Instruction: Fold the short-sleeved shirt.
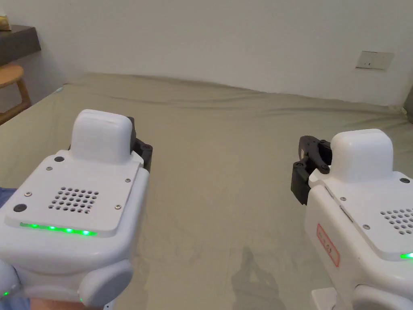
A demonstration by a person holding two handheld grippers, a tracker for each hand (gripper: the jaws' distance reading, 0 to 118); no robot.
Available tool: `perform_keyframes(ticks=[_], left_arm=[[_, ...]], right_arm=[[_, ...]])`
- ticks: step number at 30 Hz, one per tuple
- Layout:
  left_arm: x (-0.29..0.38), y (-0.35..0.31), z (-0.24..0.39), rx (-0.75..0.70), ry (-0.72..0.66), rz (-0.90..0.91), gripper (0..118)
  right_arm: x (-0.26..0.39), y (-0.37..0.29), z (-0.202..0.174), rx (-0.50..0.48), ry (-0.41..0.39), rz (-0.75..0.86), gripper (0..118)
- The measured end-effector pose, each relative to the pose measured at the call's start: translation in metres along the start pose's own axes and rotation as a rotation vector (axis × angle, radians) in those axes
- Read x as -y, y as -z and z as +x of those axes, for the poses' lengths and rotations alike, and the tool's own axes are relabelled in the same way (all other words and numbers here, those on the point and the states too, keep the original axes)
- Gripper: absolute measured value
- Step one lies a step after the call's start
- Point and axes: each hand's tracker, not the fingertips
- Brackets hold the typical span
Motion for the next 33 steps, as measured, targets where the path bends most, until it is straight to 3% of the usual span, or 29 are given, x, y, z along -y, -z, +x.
perform_keyframes(ticks=[7,12,18,24,33], left_arm=[[0.001,-0.034,-0.071,-0.168,0.055,-0.025,0],[0.014,-0.067,-0.116,-0.335,0.085,-0.050,0],[0.022,-0.094,-0.147,-0.431,0.065,-0.082,0],[0.028,-0.101,-0.158,-0.463,0.055,-0.095,0],[0.056,-0.067,-0.176,-0.384,-0.002,-0.229,0]], right_arm=[[-0.007,0.018,-0.065,-0.178,0.033,0.022,1],[-0.009,0.026,-0.117,-0.343,0.009,0.013,1],[-0.012,0.026,-0.165,-0.472,-0.011,0.019,1],[-0.013,0.027,-0.188,-0.529,-0.034,0.016,1],[-0.004,0.039,-0.183,-0.529,-0.057,-0.031,1]])
